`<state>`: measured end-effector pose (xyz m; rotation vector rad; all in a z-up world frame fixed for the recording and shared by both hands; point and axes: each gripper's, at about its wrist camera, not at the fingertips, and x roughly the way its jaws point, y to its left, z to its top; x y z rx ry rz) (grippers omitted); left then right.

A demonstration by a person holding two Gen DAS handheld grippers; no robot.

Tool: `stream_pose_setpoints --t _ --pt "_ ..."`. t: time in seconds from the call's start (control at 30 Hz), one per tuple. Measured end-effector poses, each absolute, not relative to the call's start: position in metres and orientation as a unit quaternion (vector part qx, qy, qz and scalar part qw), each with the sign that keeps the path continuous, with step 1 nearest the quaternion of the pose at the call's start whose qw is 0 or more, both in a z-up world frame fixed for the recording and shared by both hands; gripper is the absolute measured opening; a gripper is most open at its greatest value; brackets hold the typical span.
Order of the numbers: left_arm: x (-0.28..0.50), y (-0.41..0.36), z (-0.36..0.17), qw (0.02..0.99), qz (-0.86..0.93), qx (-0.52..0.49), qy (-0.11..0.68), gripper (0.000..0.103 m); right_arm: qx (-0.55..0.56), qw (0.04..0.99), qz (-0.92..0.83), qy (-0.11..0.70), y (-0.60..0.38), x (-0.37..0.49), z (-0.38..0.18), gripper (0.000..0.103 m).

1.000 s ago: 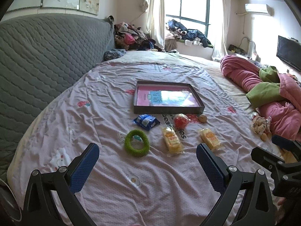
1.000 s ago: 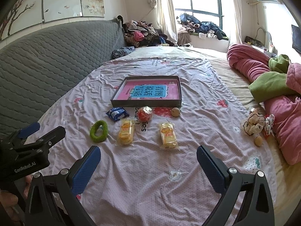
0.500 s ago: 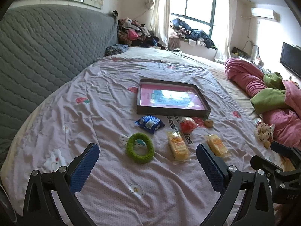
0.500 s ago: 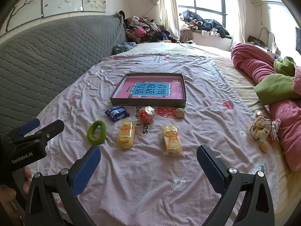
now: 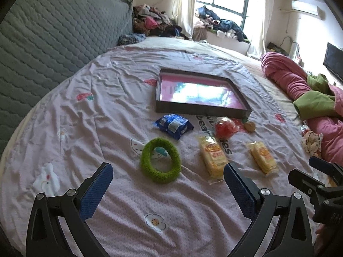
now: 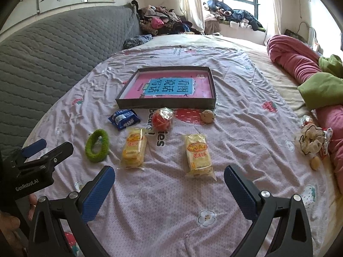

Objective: Organize objects
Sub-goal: 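Close the left tool on the green hair tie while the right grasps the rice cake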

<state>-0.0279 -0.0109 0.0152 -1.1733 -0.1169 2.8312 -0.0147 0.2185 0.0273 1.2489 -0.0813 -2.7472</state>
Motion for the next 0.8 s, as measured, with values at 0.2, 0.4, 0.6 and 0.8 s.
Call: stream_pose_setpoints --t 0.2,0.4,0.6,0.8 --pt "-0.044 -0.015 -0.004 0.030 0.914 -0.402 -0.044 0.103 0.427 0.064 -0.901 -0.031 0.220 -0.029 0.011 0.103" --pt "-0.056 -0.020 -0.023 0.021 0.907 -0.418 -0.046 0.103 0.440 0.061 -0.895 -0.038 0.224 -0.043 -0.006 0.103" --pt "-0.069 -0.018 -0.037 0.019 0.902 -0.430 -0.043 0.103 0.451 0.059 -0.890 -0.041 0.228 -0.054 -0.020 0.103" --pt "-0.083 -0.015 -0.050 0.018 0.898 -0.438 -0.040 0.103 0.458 0.047 -0.886 -0.045 0.234 -0.066 -0.032 0.103"
